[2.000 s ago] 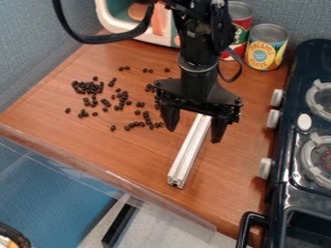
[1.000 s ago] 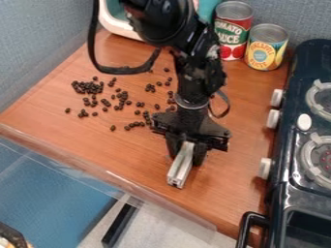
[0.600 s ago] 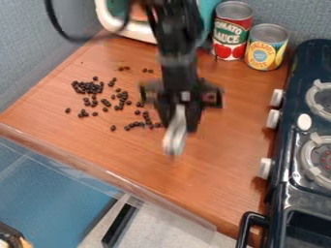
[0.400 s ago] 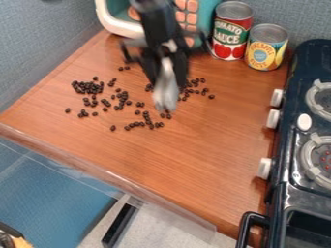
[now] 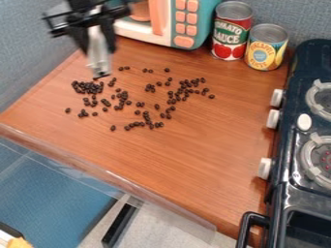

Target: Sweep into pile

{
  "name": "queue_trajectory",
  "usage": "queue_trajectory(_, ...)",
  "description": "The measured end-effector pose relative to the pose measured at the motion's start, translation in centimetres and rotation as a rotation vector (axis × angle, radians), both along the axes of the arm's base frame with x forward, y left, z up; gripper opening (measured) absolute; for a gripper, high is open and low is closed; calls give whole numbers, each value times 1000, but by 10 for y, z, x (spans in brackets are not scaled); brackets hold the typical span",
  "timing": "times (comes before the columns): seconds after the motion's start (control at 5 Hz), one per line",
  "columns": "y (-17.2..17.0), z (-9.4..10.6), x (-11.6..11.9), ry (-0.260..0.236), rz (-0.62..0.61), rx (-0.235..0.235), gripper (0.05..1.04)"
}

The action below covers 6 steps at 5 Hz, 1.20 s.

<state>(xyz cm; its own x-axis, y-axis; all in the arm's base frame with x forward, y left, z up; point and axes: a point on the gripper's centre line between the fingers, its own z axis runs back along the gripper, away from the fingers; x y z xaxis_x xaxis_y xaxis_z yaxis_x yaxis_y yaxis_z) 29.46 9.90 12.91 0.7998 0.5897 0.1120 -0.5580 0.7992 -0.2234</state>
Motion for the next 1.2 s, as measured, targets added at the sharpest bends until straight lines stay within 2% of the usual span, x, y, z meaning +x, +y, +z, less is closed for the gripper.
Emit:
queue_trajectory(0.2,29,-16,-21,47,38,74,387)
queue_trajectory(0.4,41,-39,-36,112,68,155,387)
queue_trajectory(0.6,53,-63,-43,152,103,226,387)
queue_trajectory(0.8,58,-73,-34,167,128,276,387)
queue_trajectory(1.0,66,-67,-11,206,86,344,387)
queue_trajectory(1.2,77,-67,0,303,31,417,387)
